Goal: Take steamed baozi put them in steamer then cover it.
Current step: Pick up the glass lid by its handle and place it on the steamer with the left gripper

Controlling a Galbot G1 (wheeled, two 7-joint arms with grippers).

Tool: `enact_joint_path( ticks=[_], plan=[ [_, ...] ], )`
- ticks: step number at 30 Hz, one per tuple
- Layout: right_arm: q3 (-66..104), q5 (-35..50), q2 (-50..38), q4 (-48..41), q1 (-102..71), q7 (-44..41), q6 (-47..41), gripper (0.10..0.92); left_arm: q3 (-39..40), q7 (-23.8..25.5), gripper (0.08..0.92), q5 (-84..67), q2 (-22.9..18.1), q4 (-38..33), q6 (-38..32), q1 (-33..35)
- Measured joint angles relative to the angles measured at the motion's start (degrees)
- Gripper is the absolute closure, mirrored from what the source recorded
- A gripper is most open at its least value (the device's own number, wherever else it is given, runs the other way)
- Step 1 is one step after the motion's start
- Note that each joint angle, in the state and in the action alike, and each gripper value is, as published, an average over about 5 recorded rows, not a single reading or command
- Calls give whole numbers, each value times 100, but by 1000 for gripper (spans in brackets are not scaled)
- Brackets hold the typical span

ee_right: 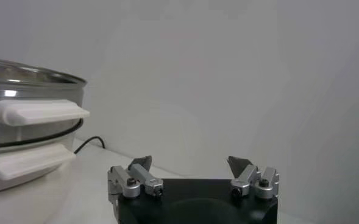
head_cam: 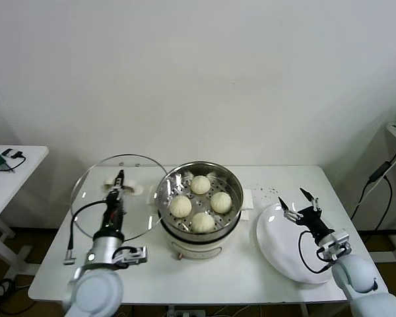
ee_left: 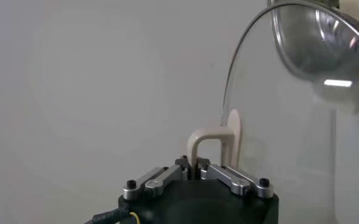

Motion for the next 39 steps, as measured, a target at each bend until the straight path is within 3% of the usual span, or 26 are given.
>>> enact_joint_path(
  ticks=[6, 12, 25, 39],
  plan=[
    [54, -89, 38, -50, -43, 2, 33, 203, 850, 592, 853, 367, -328, 204, 449, -722],
    [162, -142, 52, -89, -114, -18, 75, 203, 1457, 845, 853, 606, -850, 590, 713, -1254],
    [426, -231, 73, -179, -236, -96, 161, 203, 2023, 853, 853, 824, -1825, 1521, 805, -1688],
    [540, -297, 83, -218, -283, -168, 217, 203, 2131, 750, 853, 858, -2165, 2069, 802, -1840]
  ],
)
